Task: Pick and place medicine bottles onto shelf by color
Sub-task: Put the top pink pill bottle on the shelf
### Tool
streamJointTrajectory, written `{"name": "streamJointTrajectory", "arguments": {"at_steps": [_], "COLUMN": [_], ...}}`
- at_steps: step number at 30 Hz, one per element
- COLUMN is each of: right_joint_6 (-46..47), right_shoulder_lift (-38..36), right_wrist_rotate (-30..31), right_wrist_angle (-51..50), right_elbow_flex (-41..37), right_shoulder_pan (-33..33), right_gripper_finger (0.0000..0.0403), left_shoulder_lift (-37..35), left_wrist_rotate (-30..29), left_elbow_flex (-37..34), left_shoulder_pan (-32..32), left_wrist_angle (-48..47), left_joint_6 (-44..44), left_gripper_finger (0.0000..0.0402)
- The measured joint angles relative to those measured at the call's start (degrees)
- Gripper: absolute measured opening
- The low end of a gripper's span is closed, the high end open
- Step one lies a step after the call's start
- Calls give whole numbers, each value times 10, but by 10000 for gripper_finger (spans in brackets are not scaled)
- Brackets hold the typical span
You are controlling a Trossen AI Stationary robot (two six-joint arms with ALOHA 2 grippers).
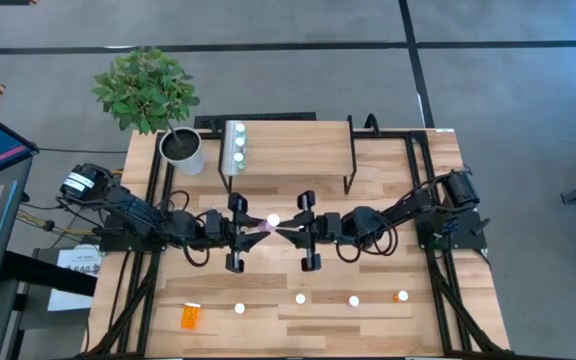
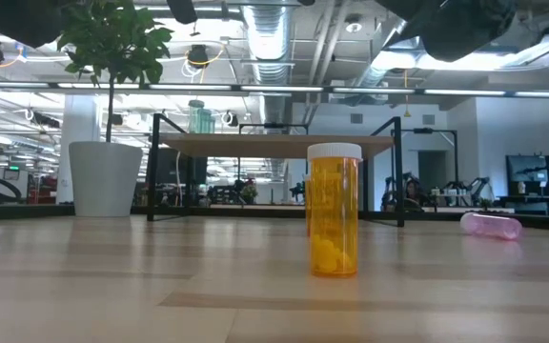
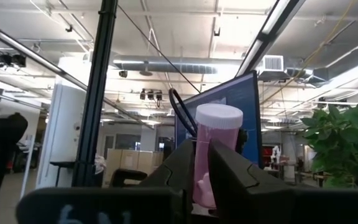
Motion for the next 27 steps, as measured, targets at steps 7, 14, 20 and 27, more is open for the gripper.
{"name": "streamJointTrajectory", "arguments": {"at_steps": [7,14,20,27], "right_joint_6": [37,66,70,83], "right_shoulder_lift": [0,0,0,-42], "right_wrist_rotate": [-2,-5,-6,-6], "right_wrist_angle": [-5,-59,-90,-205], "right_elbow_flex": [0,27,33,33], "right_shoulder_pan": [-12,-26,-25,-25], "right_gripper_finger": [69,84,158,236], "left_shoulder_lift": [0,1,1,-6], "left_wrist_rotate": [0,-3,-11,-32], "left_elbow_flex": [0,-1,-1,-1], "left_shoulder_pan": [7,11,9,4], "left_wrist_angle": [-6,-17,-18,-45], "left_joint_6": [-6,-15,-13,0], "left_gripper_finger": [87,87,87,87]}}
